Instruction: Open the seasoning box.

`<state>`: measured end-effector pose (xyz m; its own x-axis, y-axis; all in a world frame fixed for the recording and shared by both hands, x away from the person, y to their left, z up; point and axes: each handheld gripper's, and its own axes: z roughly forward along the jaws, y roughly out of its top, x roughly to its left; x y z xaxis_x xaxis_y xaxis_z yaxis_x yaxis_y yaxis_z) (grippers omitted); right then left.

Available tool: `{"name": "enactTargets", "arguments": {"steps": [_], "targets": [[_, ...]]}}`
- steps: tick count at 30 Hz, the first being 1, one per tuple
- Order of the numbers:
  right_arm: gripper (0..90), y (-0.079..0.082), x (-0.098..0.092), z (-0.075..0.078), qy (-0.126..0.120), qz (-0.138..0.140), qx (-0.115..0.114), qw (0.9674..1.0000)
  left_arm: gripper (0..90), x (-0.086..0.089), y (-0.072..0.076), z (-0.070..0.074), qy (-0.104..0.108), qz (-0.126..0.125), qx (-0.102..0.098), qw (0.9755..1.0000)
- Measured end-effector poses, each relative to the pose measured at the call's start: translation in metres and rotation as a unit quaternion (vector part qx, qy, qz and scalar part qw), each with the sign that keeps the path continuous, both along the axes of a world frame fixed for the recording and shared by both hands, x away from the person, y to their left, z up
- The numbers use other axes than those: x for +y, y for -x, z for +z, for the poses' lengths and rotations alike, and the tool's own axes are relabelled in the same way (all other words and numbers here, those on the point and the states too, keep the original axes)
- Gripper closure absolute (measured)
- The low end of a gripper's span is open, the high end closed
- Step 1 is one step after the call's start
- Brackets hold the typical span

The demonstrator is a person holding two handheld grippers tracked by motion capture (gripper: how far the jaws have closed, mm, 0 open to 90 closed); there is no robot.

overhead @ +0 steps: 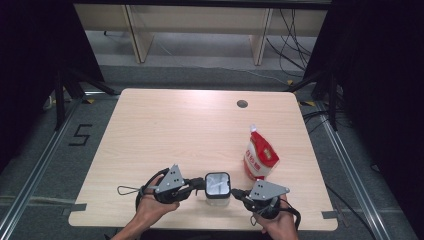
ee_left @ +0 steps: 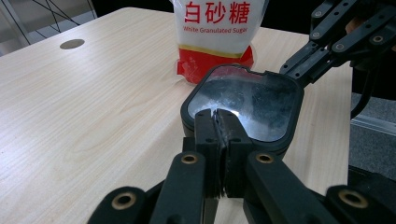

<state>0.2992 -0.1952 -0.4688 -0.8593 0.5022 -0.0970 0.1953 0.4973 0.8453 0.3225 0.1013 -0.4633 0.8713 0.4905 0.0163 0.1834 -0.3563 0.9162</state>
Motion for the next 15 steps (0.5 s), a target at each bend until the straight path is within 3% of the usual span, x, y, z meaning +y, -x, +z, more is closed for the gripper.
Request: {"name": "enactTargets", "arguments": {"steps": [10,15], "targets": [[89.3,0.002,0.000,0.007,-0.019,-0.005,-0.001,0.9998,86.3,0.001,0.001,0.000,0.001,0.002,0.004,1.0000],[89.3,0.001,0.002,0.011,-0.013,-0.001,-0.011,0.9999,84.7,0.002,0.000,-0.002,0.008,0.002,0.007,0.9999]]}}
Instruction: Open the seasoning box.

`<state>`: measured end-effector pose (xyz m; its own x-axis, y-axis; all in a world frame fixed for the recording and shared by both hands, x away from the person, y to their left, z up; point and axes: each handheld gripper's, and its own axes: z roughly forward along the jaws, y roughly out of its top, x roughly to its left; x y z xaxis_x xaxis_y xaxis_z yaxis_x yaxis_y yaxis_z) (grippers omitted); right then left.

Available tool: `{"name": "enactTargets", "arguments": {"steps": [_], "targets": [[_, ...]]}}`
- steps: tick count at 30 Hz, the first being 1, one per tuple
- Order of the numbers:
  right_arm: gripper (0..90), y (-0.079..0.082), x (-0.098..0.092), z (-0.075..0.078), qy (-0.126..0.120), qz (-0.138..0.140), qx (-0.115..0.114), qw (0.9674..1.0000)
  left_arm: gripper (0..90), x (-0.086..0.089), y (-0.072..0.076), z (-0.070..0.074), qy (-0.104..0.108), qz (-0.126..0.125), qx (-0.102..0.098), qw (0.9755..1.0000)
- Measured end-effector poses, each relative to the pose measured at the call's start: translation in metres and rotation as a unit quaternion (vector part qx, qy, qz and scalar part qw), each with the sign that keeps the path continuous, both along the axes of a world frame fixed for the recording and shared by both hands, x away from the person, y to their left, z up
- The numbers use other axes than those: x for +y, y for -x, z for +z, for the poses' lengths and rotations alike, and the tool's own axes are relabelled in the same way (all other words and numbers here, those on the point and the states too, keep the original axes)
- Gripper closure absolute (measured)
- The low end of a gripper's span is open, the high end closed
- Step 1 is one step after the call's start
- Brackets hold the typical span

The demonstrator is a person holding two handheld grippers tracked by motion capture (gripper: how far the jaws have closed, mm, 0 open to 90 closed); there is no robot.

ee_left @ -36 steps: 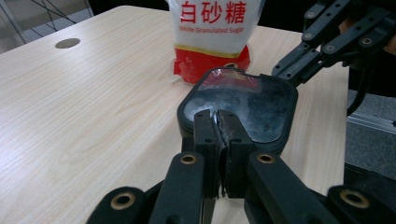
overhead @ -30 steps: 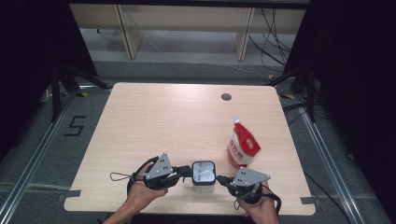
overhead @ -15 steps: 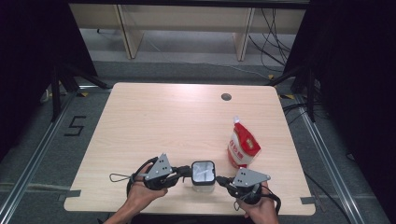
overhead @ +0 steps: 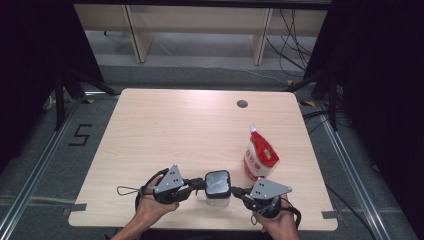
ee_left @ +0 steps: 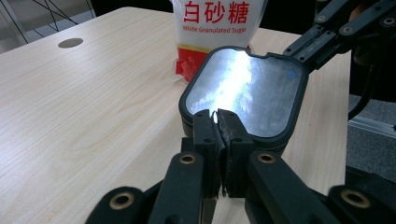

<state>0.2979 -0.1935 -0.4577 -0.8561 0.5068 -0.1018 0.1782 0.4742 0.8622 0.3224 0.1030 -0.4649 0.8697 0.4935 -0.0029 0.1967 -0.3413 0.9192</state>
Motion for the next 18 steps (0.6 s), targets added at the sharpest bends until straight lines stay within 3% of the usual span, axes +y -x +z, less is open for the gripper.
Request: {"name": "enactTargets", "arguments": {"steps": [3,4,5,8,10,14,15,17,18], "targets": [[89.3,-0.001,0.003,0.004,-0.003,0.003,-0.008,1.0000,82.9,0.002,0.000,0.000,-0.001,-0.003,0.001,1.0000],[89.3,0.001,0.003,0.005,-0.003,-0.003,0.000,1.0000,81.4,0.003,0.000,0.000,0.003,0.000,0.002,1.0000],[89.3,-0.001,0.005,0.007,0.000,0.005,-0.011,0.9999,77.2,0.006,0.000,0.001,0.015,-0.002,0.000,0.9999],[89.3,-0.002,0.007,0.008,-0.003,0.007,-0.014,0.9999,71.9,0.010,0.001,0.003,0.016,-0.011,-0.007,0.9998],[89.3,-0.002,0.010,0.010,-0.003,0.009,-0.018,0.9998,67.7,0.016,0.002,0.002,0.005,-0.024,-0.010,0.9996],[89.3,-0.002,0.013,0.015,0.001,0.012,-0.023,0.9997,61.5,0.024,0.003,-0.009,-0.001,-0.017,-0.004,0.9998],[89.3,-0.002,0.015,0.017,-0.001,0.012,-0.024,0.9996,60.2,0.027,0.000,-0.015,-0.011,-0.025,-0.003,0.9996],[89.3,-0.002,0.015,0.018,-0.003,0.012,-0.026,0.9996,59.2,0.026,0.000,-0.020,-0.005,-0.021,0.006,0.9998],[89.3,-0.002,0.017,0.020,0.000,0.012,-0.028,0.9995,58.8,0.026,-0.003,-0.024,-0.012,-0.027,0.008,0.9995]]}}
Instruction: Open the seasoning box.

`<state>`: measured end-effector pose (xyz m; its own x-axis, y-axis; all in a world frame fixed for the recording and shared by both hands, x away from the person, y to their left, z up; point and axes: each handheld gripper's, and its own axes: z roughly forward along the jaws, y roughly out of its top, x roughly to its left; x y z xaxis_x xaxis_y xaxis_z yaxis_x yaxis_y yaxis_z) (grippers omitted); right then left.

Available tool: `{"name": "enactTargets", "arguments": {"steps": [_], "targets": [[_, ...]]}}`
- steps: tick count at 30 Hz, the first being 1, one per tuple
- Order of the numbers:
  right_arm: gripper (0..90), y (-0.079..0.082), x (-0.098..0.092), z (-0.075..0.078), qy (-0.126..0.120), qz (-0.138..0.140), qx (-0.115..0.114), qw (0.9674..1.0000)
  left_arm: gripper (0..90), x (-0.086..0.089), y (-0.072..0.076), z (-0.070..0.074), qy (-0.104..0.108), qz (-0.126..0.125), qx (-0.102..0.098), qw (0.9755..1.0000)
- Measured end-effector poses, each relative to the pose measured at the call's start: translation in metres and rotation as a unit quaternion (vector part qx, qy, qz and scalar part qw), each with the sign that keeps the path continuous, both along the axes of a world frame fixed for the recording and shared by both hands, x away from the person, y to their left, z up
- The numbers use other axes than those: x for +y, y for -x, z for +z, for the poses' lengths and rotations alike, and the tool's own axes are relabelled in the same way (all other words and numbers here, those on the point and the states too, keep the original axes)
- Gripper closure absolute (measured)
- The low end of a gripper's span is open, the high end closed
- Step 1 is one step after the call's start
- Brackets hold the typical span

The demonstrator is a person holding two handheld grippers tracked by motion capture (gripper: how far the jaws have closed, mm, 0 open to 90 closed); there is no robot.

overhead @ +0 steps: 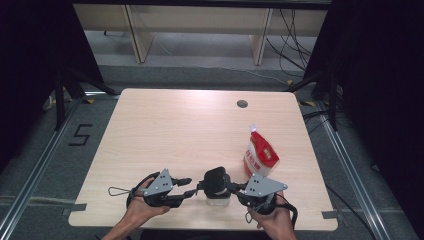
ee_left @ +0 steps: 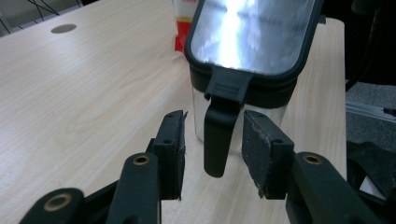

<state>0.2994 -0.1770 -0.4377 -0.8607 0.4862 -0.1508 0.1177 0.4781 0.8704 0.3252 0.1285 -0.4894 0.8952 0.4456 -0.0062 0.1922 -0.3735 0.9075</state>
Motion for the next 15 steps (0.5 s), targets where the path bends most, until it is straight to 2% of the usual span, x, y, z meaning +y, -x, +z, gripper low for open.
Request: {"name": "enactTargets", "arguments": {"steps": [1,2,3,5,8,11,12,13,15], "targets": [[89.3,-0.002,0.001,0.001,0.001,0.006,-0.018,0.9998,58.5,-0.001,-0.001,-0.002,-0.005,-0.004,-0.002,1.0000],[89.3,-0.002,0.001,0.001,0.001,0.006,-0.018,0.9998,58.2,-0.001,-0.001,-0.002,-0.005,-0.004,-0.002,1.0000],[89.3,0.001,0.002,0.003,-0.003,-0.001,0.001,1.0000,58.0,-0.004,-0.004,-0.006,-0.009,-0.016,0.001,0.9998],[89.3,-0.001,0.004,0.004,-0.004,0.006,-0.007,1.0000,57.5,-0.008,-0.005,-0.009,-0.013,-0.024,0.005,0.9996],[89.3,-0.001,0.005,0.006,-0.001,0.008,-0.006,0.9999,58.2,-0.010,-0.007,-0.012,-0.018,-0.035,0.003,0.9992],[89.3,-0.001,0.007,0.009,0.002,0.009,-0.008,0.9999,61.5,-0.013,-0.012,-0.016,-0.024,-0.042,-0.002,0.9988],[89.3,-0.002,0.008,0.009,-0.001,0.010,-0.014,0.9999,63.1,-0.014,-0.012,-0.016,-0.020,-0.041,0.001,0.9989],[89.3,-0.001,0.009,0.009,-0.001,0.010,-0.015,0.9998,64.4,-0.014,-0.015,-0.017,-0.027,-0.047,-0.005,0.9985],[89.3,0.000,0.010,0.011,0.001,0.010,-0.011,0.9999,67.4,-0.014,-0.015,-0.018,-0.024,-0.046,-0.008,0.9986]]}}
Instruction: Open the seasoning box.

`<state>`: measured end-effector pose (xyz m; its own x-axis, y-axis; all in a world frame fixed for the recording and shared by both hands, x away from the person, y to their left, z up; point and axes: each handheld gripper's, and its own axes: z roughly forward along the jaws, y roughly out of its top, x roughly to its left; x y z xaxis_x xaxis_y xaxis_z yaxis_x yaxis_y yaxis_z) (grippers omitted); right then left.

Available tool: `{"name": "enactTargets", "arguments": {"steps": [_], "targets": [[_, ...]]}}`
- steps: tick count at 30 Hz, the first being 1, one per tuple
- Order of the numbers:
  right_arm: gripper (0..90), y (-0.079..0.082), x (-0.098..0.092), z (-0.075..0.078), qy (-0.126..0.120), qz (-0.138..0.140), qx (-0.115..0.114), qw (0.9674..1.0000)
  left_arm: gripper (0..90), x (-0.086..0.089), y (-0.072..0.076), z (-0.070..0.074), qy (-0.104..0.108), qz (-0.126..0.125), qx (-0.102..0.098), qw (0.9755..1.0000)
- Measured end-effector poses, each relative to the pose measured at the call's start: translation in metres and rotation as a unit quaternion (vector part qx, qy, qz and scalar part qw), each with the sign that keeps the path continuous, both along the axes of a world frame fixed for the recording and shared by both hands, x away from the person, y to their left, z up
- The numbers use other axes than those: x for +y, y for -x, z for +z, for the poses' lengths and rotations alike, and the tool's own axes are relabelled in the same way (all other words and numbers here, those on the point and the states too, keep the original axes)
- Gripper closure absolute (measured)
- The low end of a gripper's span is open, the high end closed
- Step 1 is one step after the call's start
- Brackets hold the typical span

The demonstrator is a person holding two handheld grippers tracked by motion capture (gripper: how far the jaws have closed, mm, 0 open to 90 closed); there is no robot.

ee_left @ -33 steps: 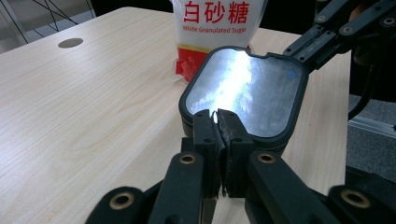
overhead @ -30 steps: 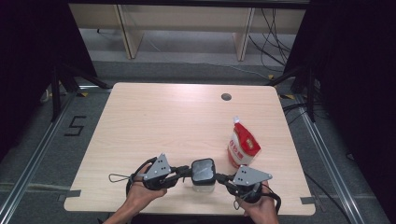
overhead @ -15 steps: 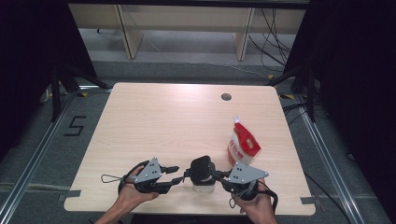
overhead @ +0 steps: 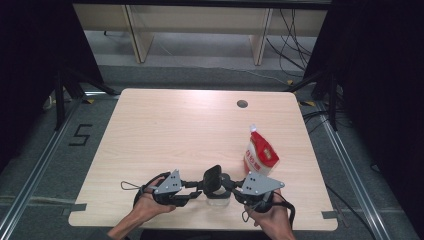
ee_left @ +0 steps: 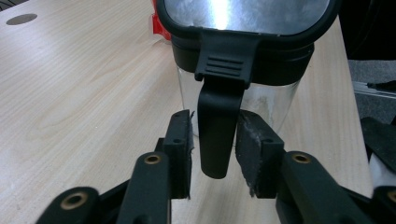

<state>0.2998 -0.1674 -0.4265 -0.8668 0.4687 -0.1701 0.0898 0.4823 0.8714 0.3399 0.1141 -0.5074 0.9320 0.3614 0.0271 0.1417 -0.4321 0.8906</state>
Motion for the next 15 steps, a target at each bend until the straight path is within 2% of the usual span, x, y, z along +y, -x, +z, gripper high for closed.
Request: {"name": "enactTargets", "arguments": {"steps": [4,13,15], "targets": [[89.3,-0.001,0.003,0.002,0.002,0.004,-0.009,1.0000,72.1,-0.001,0.001,0.000,-0.002,-0.004,-0.002,1.0000],[89.3,-0.002,0.009,0.009,-0.003,0.010,-0.011,0.9999,72.7,-0.003,0.004,0.001,-0.005,0.009,-0.002,0.9999],[89.2,-0.002,0.012,0.012,-0.002,0.013,-0.015,0.9998,72.8,-0.003,0.004,0.001,-0.009,0.009,-0.010,0.9999]]}}
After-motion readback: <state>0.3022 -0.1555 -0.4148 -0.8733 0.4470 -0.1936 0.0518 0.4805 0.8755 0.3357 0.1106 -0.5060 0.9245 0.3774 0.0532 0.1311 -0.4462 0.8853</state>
